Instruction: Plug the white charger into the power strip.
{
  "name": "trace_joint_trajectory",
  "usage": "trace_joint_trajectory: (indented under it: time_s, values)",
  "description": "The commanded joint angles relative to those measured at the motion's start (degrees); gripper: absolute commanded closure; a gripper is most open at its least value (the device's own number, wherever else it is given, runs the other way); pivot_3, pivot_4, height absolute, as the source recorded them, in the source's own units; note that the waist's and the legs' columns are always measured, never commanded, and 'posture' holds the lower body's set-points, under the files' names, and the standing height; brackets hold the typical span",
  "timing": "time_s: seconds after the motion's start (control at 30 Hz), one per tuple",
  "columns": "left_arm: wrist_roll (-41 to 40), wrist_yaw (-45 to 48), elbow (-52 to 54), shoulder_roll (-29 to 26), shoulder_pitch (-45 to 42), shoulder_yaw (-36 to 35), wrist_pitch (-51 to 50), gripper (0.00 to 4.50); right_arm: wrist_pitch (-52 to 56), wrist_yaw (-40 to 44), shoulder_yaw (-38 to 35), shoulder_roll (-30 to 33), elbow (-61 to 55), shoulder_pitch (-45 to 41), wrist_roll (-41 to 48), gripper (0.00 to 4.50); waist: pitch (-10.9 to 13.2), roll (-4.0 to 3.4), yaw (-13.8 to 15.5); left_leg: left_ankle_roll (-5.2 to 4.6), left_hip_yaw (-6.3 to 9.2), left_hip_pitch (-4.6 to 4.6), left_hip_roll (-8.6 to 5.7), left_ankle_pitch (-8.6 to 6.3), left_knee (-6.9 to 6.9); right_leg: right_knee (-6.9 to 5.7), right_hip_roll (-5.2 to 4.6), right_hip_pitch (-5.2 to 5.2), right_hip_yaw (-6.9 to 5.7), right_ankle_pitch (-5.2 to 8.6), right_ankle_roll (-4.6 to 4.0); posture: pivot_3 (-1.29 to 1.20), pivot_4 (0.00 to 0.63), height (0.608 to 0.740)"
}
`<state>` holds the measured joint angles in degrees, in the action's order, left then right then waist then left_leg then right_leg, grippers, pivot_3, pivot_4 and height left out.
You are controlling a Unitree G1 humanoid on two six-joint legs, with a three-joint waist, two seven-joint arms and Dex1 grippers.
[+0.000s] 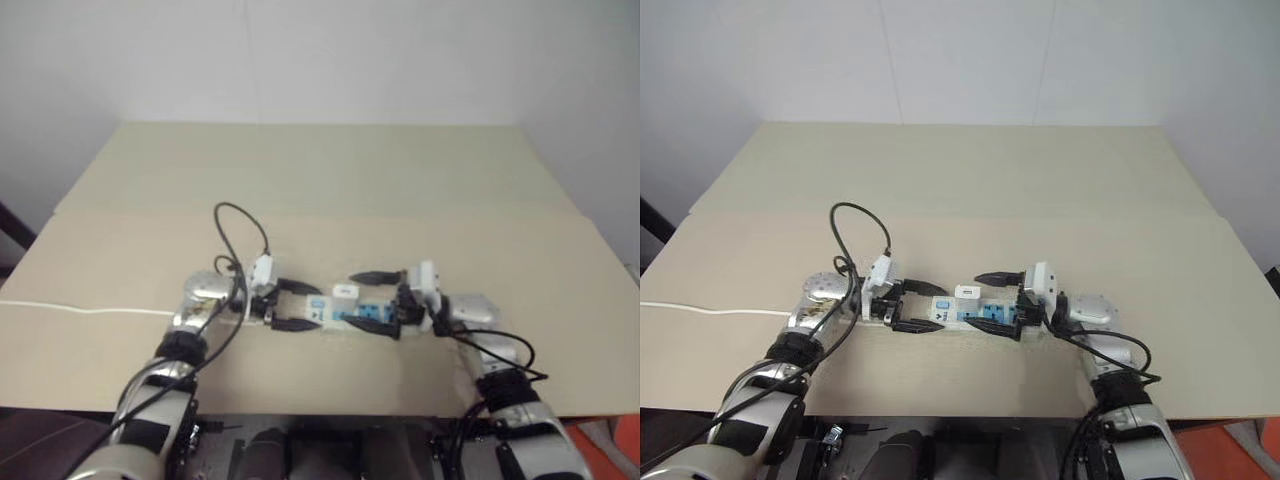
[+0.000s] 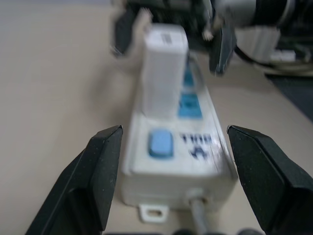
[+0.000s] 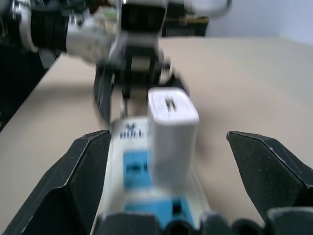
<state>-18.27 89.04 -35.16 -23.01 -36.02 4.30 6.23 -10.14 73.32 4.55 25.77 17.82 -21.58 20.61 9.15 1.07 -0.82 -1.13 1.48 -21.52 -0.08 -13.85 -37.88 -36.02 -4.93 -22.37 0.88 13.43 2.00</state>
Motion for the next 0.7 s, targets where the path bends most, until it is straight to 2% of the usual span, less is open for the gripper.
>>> trace_joint_trajectory:
  time_s: [0.03,0.07,0.2,0.47,0.57,0.7]
  values:
    - [-4.30,1.54,9.18,-4.89,2.10,-2.84,-6.77,0.85,1.67,-1.89,-3.68,3.61,-6.61,2.01,1.20,0.02,0.01,-0.02,-0.21,0.00,0.01,-0.01,0.00,0.00,0.02,0.01,0.00,-0.02,0.01,0.00,0.00,0.00,0.150,0.740]
    - [-5.00,1.37,10.88,-6.61,2.94,-3.56,-8.62,0.85,1.91,-2.05,-4.75,5.38,-8.04,2.86,1.24,0.02,0.01,-0.02,-0.34,0.00,-0.01,-0.03,0.01,0.00,0.04,0.01,0.00,-0.06,0.04,0.00,0.00,0.00,0.150,0.740]
    - [-5.68,0.60,13.46,-10.99,5.54,-5.80,-9.85,0.04,3.76,-1.33,-9.02,11.78,-12.86,6.81,3.13,0.00,0.03,-0.04,-0.11,0.00,-0.03,0.00,0.01,0.00,0.06,0.04,0.00,-0.05,0.07,0.01,0.00,0.00,0.150,0.740]
    - [-7.63,0.74,19.02,-17.59,10.21,-9.40,-11.85,0.01,8.84,-0.09,-16.66,22.33,-22.05,15.88,6.39,0.00,0.05,-0.02,0.15,0.00,-0.04,-0.16,0.03,-0.01,0.06,0.15,-0.02,-0.10,0.02,0.03,0.00,0.00,0.150,0.740]
    - [-6.41,-2.14,18.20,-18.05,11.22,-10.84,-8.37,0.01,11.87,-0.04,-18.53,25.83,-24.15,18.23,7.16,0.00,0.05,-0.02,0.11,0.00,-0.06,-0.10,0.03,-0.01,0.06,0.15,-0.10,-0.05,0.05,0.03,0.00,0.00,0.150,0.740]
    - [-6.74,-1.05,18.26,-18.91,11.98,-10.75,-7.94,0.01,14.66,-0.64,-19.83,28.20,-26.36,19.97,6.93,0.00,0.06,-0.01,0.14,0.00,-0.07,-0.03,0.04,-0.01,0.06,0.15,-0.06,0.01,0.04,0.04,0.00,0.00,0.150,0.740]
